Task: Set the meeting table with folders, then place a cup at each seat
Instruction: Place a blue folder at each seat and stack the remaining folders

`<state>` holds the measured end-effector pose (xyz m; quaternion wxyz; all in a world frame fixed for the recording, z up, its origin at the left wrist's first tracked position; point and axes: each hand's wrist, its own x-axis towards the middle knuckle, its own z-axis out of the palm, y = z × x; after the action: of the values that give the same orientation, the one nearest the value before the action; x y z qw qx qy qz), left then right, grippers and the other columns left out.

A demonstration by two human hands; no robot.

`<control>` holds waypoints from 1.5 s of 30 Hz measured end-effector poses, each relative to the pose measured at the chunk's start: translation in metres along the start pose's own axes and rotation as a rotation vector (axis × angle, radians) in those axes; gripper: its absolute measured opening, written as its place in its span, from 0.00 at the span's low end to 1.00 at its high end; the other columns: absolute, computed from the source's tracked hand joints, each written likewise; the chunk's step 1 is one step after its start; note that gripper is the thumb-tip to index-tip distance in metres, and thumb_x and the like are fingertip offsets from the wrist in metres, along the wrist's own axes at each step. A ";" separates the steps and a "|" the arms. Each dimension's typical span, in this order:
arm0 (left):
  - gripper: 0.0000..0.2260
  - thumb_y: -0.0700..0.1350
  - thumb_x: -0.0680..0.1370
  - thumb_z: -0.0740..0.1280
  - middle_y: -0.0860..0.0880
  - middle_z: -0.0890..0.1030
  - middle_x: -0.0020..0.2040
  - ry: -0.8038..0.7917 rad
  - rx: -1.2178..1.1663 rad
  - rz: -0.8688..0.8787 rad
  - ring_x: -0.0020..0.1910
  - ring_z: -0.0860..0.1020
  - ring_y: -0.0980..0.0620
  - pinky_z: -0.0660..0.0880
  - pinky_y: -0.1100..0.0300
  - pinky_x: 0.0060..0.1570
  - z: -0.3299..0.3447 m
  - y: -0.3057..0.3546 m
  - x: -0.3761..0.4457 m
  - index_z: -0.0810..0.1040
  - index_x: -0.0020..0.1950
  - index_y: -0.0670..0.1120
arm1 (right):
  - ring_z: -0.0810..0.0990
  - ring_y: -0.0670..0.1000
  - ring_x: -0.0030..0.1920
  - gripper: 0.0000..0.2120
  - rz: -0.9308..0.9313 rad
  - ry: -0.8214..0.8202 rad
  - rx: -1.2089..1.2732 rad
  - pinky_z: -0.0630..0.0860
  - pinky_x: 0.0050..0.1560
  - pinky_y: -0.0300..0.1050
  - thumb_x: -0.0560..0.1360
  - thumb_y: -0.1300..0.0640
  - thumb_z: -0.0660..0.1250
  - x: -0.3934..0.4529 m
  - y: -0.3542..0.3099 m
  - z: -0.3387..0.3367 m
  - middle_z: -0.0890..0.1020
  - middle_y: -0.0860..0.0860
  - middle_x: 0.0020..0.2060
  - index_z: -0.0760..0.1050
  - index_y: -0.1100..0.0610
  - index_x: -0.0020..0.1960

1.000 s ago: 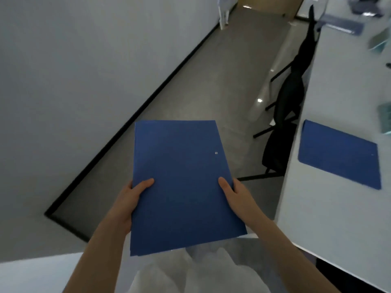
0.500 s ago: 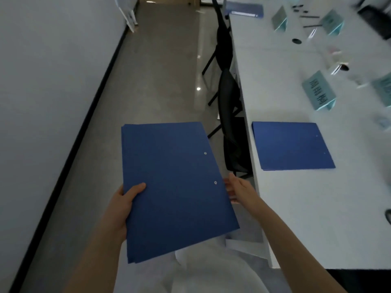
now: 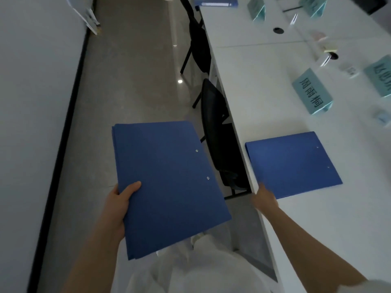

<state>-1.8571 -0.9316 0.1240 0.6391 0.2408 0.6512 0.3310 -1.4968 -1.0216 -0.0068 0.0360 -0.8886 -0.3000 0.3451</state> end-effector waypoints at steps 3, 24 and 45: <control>0.17 0.46 0.76 0.71 0.44 0.83 0.54 -0.016 0.032 -0.016 0.48 0.83 0.40 0.80 0.48 0.39 0.004 0.015 0.022 0.76 0.63 0.46 | 0.69 0.59 0.64 0.18 -0.013 -0.039 -0.157 0.72 0.60 0.52 0.77 0.63 0.55 0.002 0.008 0.031 0.67 0.59 0.67 0.64 0.62 0.66; 0.18 0.47 0.75 0.71 0.44 0.83 0.56 -0.157 0.187 -0.028 0.50 0.82 0.39 0.80 0.46 0.42 -0.016 0.083 0.087 0.76 0.64 0.47 | 0.79 0.53 0.47 0.17 0.639 0.101 1.977 0.77 0.41 0.46 0.78 0.58 0.64 -0.026 -0.008 0.033 0.77 0.54 0.61 0.69 0.59 0.66; 0.18 0.48 0.74 0.72 0.45 0.83 0.54 -0.187 0.095 -0.026 0.49 0.83 0.40 0.80 0.44 0.44 -0.048 0.112 0.118 0.75 0.63 0.47 | 0.71 0.43 0.20 0.23 -0.150 -0.571 1.824 0.71 0.23 0.34 0.58 0.63 0.81 -0.118 -0.147 -0.008 0.79 0.53 0.32 0.79 0.56 0.50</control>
<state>-1.9248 -0.7760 0.1255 0.6891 0.2920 0.6069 0.2675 -1.6352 -0.9666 0.1089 0.6615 -0.3794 0.0306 0.6462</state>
